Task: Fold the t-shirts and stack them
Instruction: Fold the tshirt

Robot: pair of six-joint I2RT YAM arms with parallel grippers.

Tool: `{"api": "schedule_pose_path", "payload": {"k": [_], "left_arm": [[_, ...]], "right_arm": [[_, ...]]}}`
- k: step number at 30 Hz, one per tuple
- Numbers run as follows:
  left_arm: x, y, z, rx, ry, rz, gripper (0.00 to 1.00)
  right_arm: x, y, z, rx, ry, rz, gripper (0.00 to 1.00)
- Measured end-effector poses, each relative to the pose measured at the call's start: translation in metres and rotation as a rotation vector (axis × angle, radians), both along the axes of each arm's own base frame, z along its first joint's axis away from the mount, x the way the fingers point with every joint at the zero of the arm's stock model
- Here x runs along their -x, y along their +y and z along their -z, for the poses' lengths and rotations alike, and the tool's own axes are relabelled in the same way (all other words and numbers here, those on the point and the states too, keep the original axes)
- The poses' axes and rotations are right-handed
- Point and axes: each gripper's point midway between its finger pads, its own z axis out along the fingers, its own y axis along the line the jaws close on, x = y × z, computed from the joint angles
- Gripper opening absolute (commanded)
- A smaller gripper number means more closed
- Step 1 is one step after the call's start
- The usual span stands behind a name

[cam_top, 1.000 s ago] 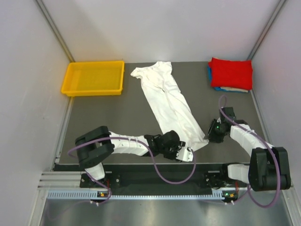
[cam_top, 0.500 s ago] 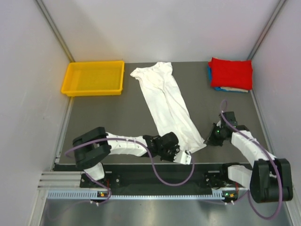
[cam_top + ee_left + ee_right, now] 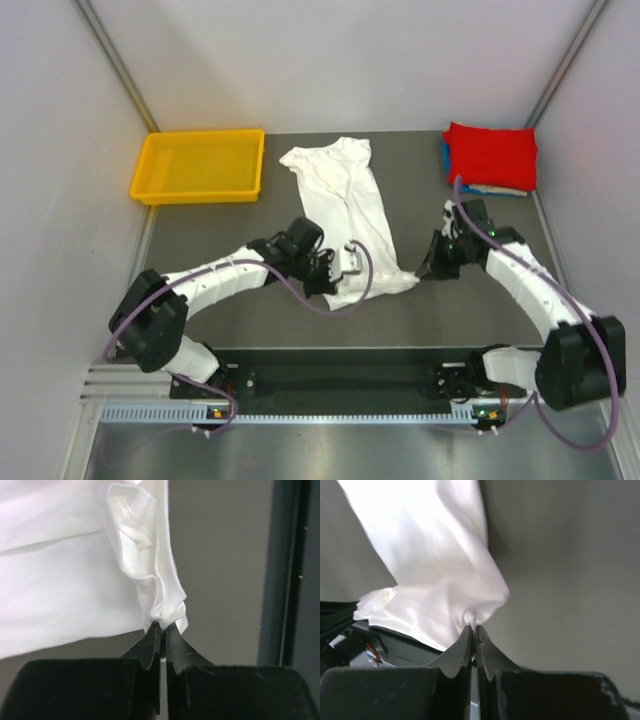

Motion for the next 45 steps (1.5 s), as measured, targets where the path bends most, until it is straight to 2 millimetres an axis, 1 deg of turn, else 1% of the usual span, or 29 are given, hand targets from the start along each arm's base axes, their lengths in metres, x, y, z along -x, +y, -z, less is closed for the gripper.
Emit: {"api": "schedule_pose_path", "payload": {"k": [2, 3, 5, 7, 8, 9, 10, 13, 15, 17, 19, 22, 27, 30, 32, 33, 34, 36, 37, 40, 41, 42, 43, 44, 45], "left_arm": [[-0.026, 0.007, -0.007, 0.017, 0.016, -0.073, 0.0], [-0.043, 0.01, -0.009, 0.025, 0.025, -0.112, 0.0], [-0.074, 0.018, -0.012, 0.037, 0.042, -0.189, 0.0], [-0.105, 0.028, -0.012, 0.045, 0.056, -0.256, 0.0], [-0.125, 0.035, -0.011, 0.049, 0.064, -0.298, 0.0], [-0.139, 0.039, -0.011, 0.052, 0.065, -0.327, 0.0], [-0.155, 0.047, -0.009, 0.053, 0.069, -0.364, 0.0], [-0.187, 0.06, -0.005, 0.055, 0.072, -0.421, 0.0], [-0.202, 0.065, -0.001, 0.045, 0.076, -0.444, 0.0], [-0.213, 0.064, 0.004, 0.034, 0.079, -0.453, 0.0], [-0.222, 0.062, 0.01, 0.024, 0.08, -0.457, 0.0], [-0.229, 0.061, 0.018, 0.008, 0.087, -0.463, 0.0], [-0.241, 0.06, 0.027, -0.004, 0.091, -0.478, 0.01], [-0.248, 0.06, 0.032, -0.012, 0.088, -0.493, 0.05], [-0.253, 0.061, 0.034, -0.018, 0.084, -0.51, 0.11], [-0.256, 0.062, 0.034, -0.021, 0.077, -0.52, 0.28], [-0.26, 0.063, 0.036, -0.028, 0.07, -0.532, 0.34], [-0.268, 0.067, 0.038, -0.046, 0.062, -0.577, 0.43], [-0.273, 0.071, 0.039, -0.057, 0.054, -0.603, 0.46], [-0.293, 0.083, 0.032, -0.087, 0.004, -0.693, 0.48], [-0.302, 0.087, 0.026, -0.092, -0.023, -0.723, 0.48], [-0.308, 0.09, 0.02, -0.094, -0.045, -0.746, 0.49], [-0.314, 0.091, 0.013, -0.088, -0.068, -0.762, 0.5], [-0.315, 0.092, 0.006, -0.078, -0.081, -0.767, 0.5], [-0.31, 0.093, 0.0, -0.07, -0.085, -0.766, 0.5]], "right_arm": [[-0.037, 0.01, -0.011, -0.011, -0.03, -0.018, 0.0], [-0.06, 0.015, -0.014, -0.013, -0.051, -0.027, 0.0], [-0.094, 0.023, -0.015, -0.014, -0.064, -0.037, 0.0], [-0.132, 0.034, -0.014, -0.023, -0.083, -0.058, 0.0], [-0.147, 0.039, -0.014, -0.029, -0.091, -0.065, 0.0], [-0.168, 0.046, -0.014, -0.039, -0.115, -0.077, 0.0], [-0.179, 0.051, -0.012, -0.043, -0.115, -0.087, 0.0], [-0.214, 0.065, -0.005, -0.058, -0.134, -0.117, 0.0], [-0.23, 0.072, 0.0, -0.06, -0.14, -0.131, 0.0], [-0.243, 0.074, 0.008, -0.057, -0.139, -0.135, 0.0], [-0.248, 0.075, 0.017, -0.051, -0.128, -0.133, 0.0], [-0.252, 0.073, 0.025, -0.04, -0.115, -0.127, 0.0], [-0.261, 0.073, 0.021, -0.041, -0.134, -0.117, 0.0], [-0.271, 0.075, 0.018, -0.046, -0.153, -0.114, 0.0], [-0.276, 0.076, 0.02, -0.048, -0.157, -0.11, 0.19], [-0.279, 0.076, 0.021, -0.048, -0.155, -0.105, 0.27], [-0.283, 0.074, 0.023, -0.045, -0.158, -0.099, 0.39], [-0.29, 0.068, 0.024, -0.035, -0.164, -0.082, 0.42], [-0.294, 0.063, 0.023, -0.028, -0.17, -0.071, 0.44], [-0.3, 0.044, 0.018, 0.014, -0.194, -0.038, 0.46], [-0.297, 0.037, 0.018, 0.035, -0.199, -0.028, 0.47], [-0.29, 0.029, 0.017, 0.056, -0.206, -0.021, 0.47], [-0.277, 0.021, 0.015, 0.074, -0.217, -0.017, 0.48], [-0.255, 0.013, 0.013, 0.091, -0.199, -0.016, 0.48], [-0.238, 0.009, 0.01, 0.1, -0.189, -0.018, 0.47]]}}
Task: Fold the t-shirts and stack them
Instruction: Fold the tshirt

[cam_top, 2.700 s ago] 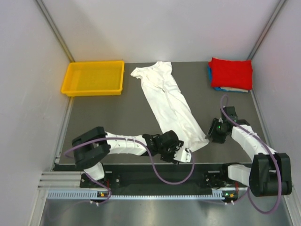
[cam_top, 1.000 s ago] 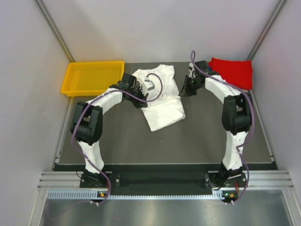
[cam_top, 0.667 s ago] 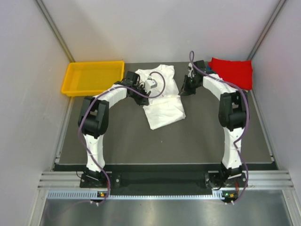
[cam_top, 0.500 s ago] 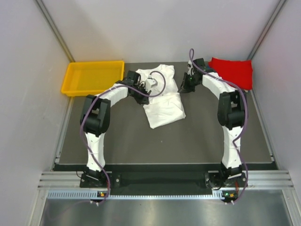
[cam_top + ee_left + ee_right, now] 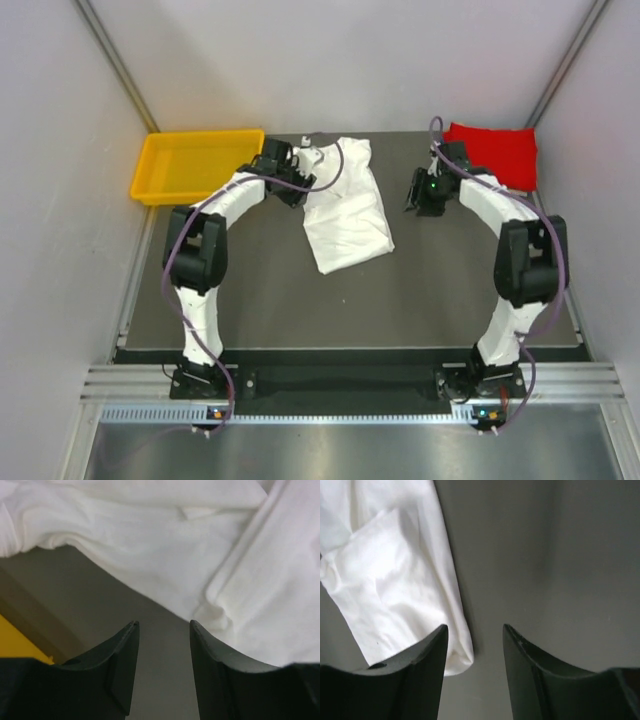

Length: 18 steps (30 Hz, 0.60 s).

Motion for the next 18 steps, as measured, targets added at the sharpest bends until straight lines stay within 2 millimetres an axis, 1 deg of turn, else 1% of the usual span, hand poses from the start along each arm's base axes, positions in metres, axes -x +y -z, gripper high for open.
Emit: {"api": "schedule_pose_path", "payload": {"k": [1, 3, 4, 5, 6, 8, 10, 11, 12, 13, 15, 18], "left_arm": [[0.009, 0.0, -0.005, 0.0, -0.01, 0.012, 0.5], [0.039, 0.0, -0.01, -0.02, -0.01, 0.057, 0.51], [0.062, -0.004, -0.013, -0.035, -0.015, 0.1, 0.52], [0.083, -0.01, -0.013, -0.046, -0.012, 0.144, 0.56], [0.106, -0.021, -0.013, -0.056, -0.015, 0.203, 0.61], [0.151, -0.05, -0.01, -0.062, -0.033, 0.344, 0.62], [0.187, -0.071, 0.002, -0.072, -0.024, 0.463, 0.62], [0.2, -0.077, 0.011, -0.086, -0.014, 0.505, 0.62], [0.209, -0.078, 0.019, -0.101, 0.0, 0.528, 0.62], [0.212, -0.078, 0.025, -0.114, 0.012, 0.537, 0.62], [0.208, -0.076, 0.034, -0.132, 0.017, 0.534, 0.61], [0.203, -0.072, 0.047, -0.157, 0.029, 0.517, 0.6]], "right_arm": [[0.019, -0.003, -0.004, 0.003, -0.011, -0.006, 0.47], [0.051, -0.004, -0.009, -0.001, -0.015, -0.024, 0.48], [0.063, -0.001, -0.009, -0.017, -0.024, -0.039, 0.49], [0.074, 0.002, -0.005, -0.032, -0.018, -0.052, 0.49], [0.082, 0.006, 0.001, -0.046, -0.012, -0.066, 0.5], [0.095, 0.015, 0.016, -0.07, 0.02, -0.091, 0.53], [0.102, 0.025, 0.028, -0.091, 0.046, -0.114, 0.54], [0.104, 0.031, 0.032, -0.103, 0.056, -0.124, 0.54], [0.104, 0.035, 0.034, -0.111, 0.058, -0.129, 0.54], [0.102, 0.039, 0.036, -0.119, 0.055, -0.133, 0.54], [0.098, 0.044, 0.04, -0.134, 0.051, -0.133, 0.51], [0.094, 0.047, 0.047, -0.144, 0.052, -0.127, 0.25]]}}
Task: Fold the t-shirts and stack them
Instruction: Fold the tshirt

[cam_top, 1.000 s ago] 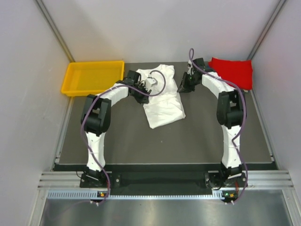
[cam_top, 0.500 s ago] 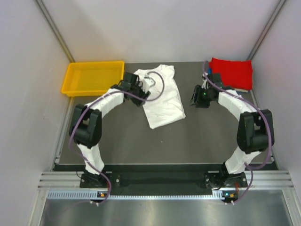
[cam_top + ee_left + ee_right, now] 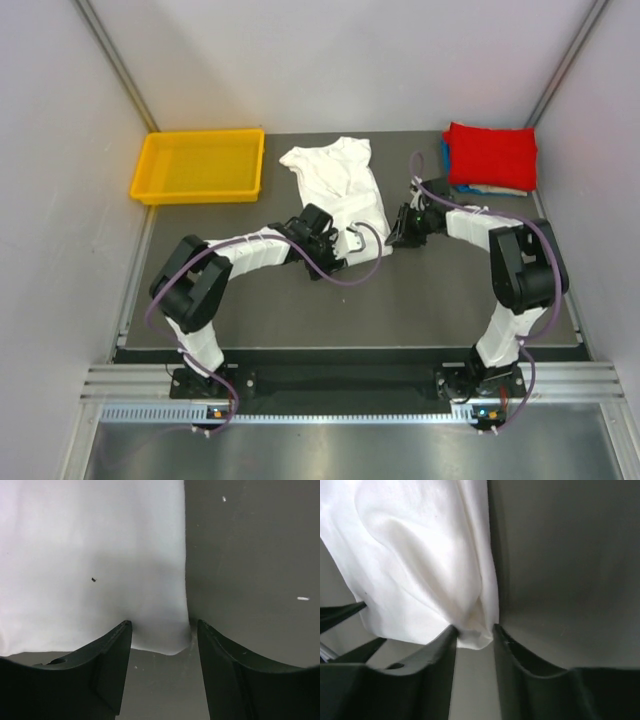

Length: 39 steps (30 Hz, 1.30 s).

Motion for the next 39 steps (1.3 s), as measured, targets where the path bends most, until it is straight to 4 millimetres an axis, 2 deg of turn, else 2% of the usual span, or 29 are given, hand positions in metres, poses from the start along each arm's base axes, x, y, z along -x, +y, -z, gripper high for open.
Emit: {"api": "schedule_pose_path", "payload": {"k": [1, 3, 9, 11, 12, 14, 16, 20, 21, 23, 24, 26, 27, 32, 34, 37, 39], "left_arm": [[-0.001, 0.001, 0.003, -0.005, 0.002, -0.003, 0.6], [-0.001, 0.002, 0.007, -0.01, 0.004, -0.005, 0.6], [0.008, -0.001, 0.007, 0.014, -0.03, 0.02, 0.6], [0.011, -0.003, 0.008, 0.023, -0.045, 0.03, 0.57], [0.009, -0.004, 0.007, 0.026, -0.057, 0.032, 0.57], [0.006, -0.006, 0.007, 0.027, -0.073, 0.029, 0.55], [0.003, -0.008, 0.007, 0.025, -0.09, 0.023, 0.54], [-0.007, -0.01, 0.007, 0.019, -0.121, 0.006, 0.4], [-0.009, -0.011, 0.007, 0.014, -0.125, 0.003, 0.32], [-0.011, -0.013, 0.008, 0.006, -0.132, -0.002, 0.24], [-0.012, -0.013, 0.009, 0.001, -0.135, -0.003, 0.16], [-0.013, -0.013, 0.01, -0.008, -0.138, -0.005, 0.04], [-0.013, -0.013, 0.01, -0.014, -0.14, -0.006, 0.0], [-0.01, -0.013, 0.01, -0.026, -0.124, 0.0, 0.0], [-0.005, -0.012, 0.009, -0.025, -0.104, 0.007, 0.0], [0.017, -0.002, 0.008, -0.032, -0.037, 0.026, 0.0], [0.04, 0.009, 0.004, -0.038, 0.016, 0.049, 0.0]], "right_arm": [[0.0, 0.0, 0.003, -0.002, 0.006, 0.005, 0.11], [0.002, 0.0, 0.01, -0.005, 0.022, 0.011, 0.0], [0.008, -0.002, 0.016, -0.021, 0.008, 0.018, 0.0], [0.011, -0.003, 0.016, -0.026, -0.006, 0.018, 0.09], [0.012, -0.003, 0.016, -0.029, -0.011, 0.018, 0.26], [0.017, -0.005, 0.016, -0.027, -0.012, 0.019, 0.36], [0.02, -0.005, 0.014, -0.029, -0.011, 0.014, 0.41], [0.029, -0.01, 0.013, -0.003, 0.007, 0.009, 0.42], [0.03, -0.01, 0.013, -0.003, 0.009, 0.007, 0.4], [0.03, -0.009, 0.014, -0.006, 0.014, 0.005, 0.35], [0.031, -0.008, 0.015, -0.014, 0.018, 0.001, 0.21], [0.031, -0.005, 0.019, -0.027, 0.031, -0.002, 0.1], [0.032, -0.003, 0.021, -0.042, 0.042, -0.006, 0.0], [0.034, 0.0, 0.022, -0.06, 0.051, -0.012, 0.0], [0.042, -0.002, 0.022, -0.05, 0.046, -0.011, 0.0], [0.082, -0.004, 0.02, -0.024, 0.072, -0.033, 0.0], [0.112, 0.002, 0.016, -0.019, 0.084, -0.073, 0.0]]}}
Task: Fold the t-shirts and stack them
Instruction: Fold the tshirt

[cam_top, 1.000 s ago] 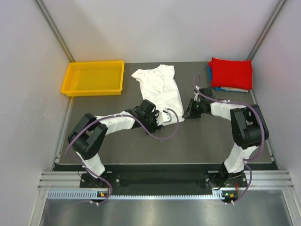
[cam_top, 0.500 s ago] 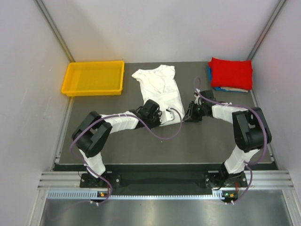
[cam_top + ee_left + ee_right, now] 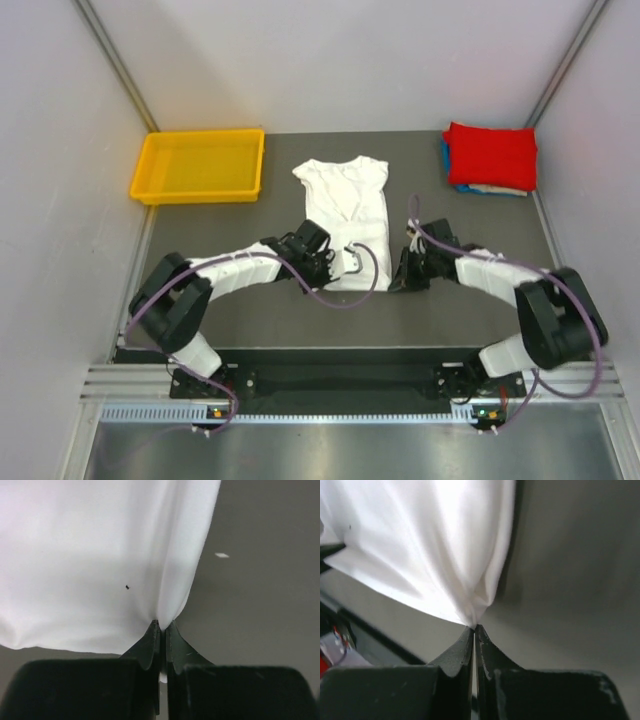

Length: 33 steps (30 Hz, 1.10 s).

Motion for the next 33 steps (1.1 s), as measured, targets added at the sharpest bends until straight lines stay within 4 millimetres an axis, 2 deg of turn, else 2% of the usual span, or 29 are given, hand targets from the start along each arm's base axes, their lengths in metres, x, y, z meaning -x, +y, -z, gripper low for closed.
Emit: {"api": "schedule_pose_path", "payload": {"k": [3, 5, 8, 11, 13, 15, 20, 21, 23, 24, 25, 27, 29, 30, 33], "left_arm": [[0.035, 0.015, -0.017, 0.006, 0.066, 0.036, 0.0], [0.051, 0.02, -0.034, 0.029, 0.087, 0.059, 0.0], [0.07, 0.025, -0.053, 0.059, 0.112, 0.089, 0.0], [0.077, 0.031, -0.062, 0.065, 0.149, 0.087, 0.0], [0.063, 0.038, -0.066, 0.055, 0.169, 0.038, 0.0], [0.036, 0.046, -0.071, 0.041, 0.189, -0.038, 0.0], [-0.069, 0.045, -0.093, 0.083, 0.139, -0.172, 0.0], [-0.091, 0.043, -0.097, 0.092, 0.12, -0.187, 0.0], [-0.119, 0.036, -0.102, 0.099, 0.093, -0.191, 0.0], [-0.132, 0.031, -0.102, 0.103, 0.081, -0.185, 0.0], [-0.14, 0.027, -0.099, 0.101, 0.077, -0.179, 0.0], [-0.142, 0.025, -0.089, 0.086, 0.086, -0.163, 0.0], [-0.138, 0.027, -0.075, 0.057, 0.119, -0.152, 0.0], [-0.137, 0.028, -0.071, 0.049, 0.124, -0.148, 0.0], [-0.137, 0.029, -0.07, 0.04, 0.121, -0.131, 0.0]], "right_arm": [[0.042, 0.006, -0.013, -0.004, 0.004, -0.047, 0.0], [0.062, 0.009, -0.026, -0.015, -0.007, -0.06, 0.0], [0.08, 0.013, -0.052, -0.051, -0.044, -0.064, 0.0], [0.086, 0.013, -0.071, -0.079, -0.072, -0.052, 0.0], [0.076, 0.01, -0.081, -0.046, -0.075, -0.033, 0.0], [0.054, 0.008, -0.09, -0.015, -0.077, -0.008, 0.0], [-0.045, 0.003, -0.105, 0.032, -0.122, 0.07, 0.0], [-0.072, 0.003, -0.108, 0.035, -0.141, 0.079, 0.0], [-0.107, 0.005, -0.106, 0.039, -0.171, 0.077, 0.0], [-0.116, 0.006, -0.103, 0.04, -0.19, 0.067, 0.16], [-0.118, 0.008, -0.1, 0.039, -0.199, 0.052, 0.29], [-0.107, 0.014, -0.096, 0.023, -0.231, -0.006, 0.47], [-0.091, 0.014, -0.095, 0.005, -0.26, -0.046, 0.57], [-0.084, 0.013, -0.096, -0.007, -0.274, -0.065, 0.67], [-0.076, 0.014, -0.107, -0.064, -0.373, -0.125, 0.75]]}}
